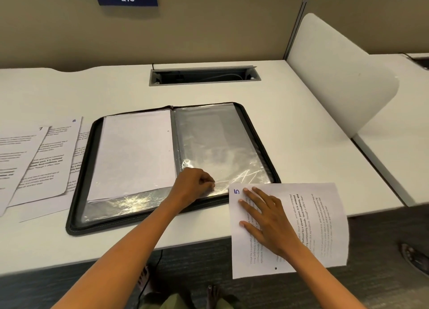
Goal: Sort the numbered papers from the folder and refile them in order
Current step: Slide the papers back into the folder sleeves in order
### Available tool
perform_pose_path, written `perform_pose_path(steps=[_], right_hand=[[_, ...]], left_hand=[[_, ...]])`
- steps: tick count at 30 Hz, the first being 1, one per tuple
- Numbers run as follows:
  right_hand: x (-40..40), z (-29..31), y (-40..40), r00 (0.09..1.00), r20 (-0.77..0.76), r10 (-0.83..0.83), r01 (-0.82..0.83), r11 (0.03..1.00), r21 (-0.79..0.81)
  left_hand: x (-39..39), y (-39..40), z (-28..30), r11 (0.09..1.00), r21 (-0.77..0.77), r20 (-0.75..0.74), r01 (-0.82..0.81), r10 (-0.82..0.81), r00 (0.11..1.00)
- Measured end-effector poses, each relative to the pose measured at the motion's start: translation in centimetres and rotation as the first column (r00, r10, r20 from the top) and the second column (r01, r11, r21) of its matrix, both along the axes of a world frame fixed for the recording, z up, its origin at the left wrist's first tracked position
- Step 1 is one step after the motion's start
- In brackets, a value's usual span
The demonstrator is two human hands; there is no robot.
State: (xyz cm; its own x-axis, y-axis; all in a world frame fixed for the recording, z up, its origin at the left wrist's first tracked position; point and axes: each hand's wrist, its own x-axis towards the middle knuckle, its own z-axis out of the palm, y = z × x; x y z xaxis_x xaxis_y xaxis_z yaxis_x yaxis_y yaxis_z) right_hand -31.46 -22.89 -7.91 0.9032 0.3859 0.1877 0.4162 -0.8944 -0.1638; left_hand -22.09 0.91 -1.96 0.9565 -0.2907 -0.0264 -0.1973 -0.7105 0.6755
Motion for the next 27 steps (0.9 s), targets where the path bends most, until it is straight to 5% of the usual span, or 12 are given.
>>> perform_pose_path(steps=[7,10,13,17,27], right_hand=[[0.1,0.4,0.8,0.995,-0.007,0.1,-0.1,0.987,-0.127],[0.5,0.6,1.4,0.995,-0.037,0.091,-0.096,0.981,-0.166],[0.8,0.6,2.0,0.997,-0.069,-0.027,0.014,0.984,-0.18],[1.2,0.7,2.4,0.975,-0.078,-0.208,0.192,0.966,-0.174],[2.5,0.9,3.3,0.896,-0.072,-0.437,0.423,0.892,-0.159]], left_hand=[[-0.6,-0.1,-0.1,1.0,0.009,0.106,0.0,-0.001,0.994],[-1.0,-0.6,0.1,0.984,0.163,0.213,0.079,-0.113,0.971],[-1.2,-0.7,-0.5,0.924,0.345,0.368,0.167,-0.297,0.881],[-1.3,-0.7,-0.9,0.906,0.379,0.44,0.188,-0.355,0.825],[-1.3,-0.4,-1.3,0.886,0.437,0.448,0.152,-0.361,0.818]])
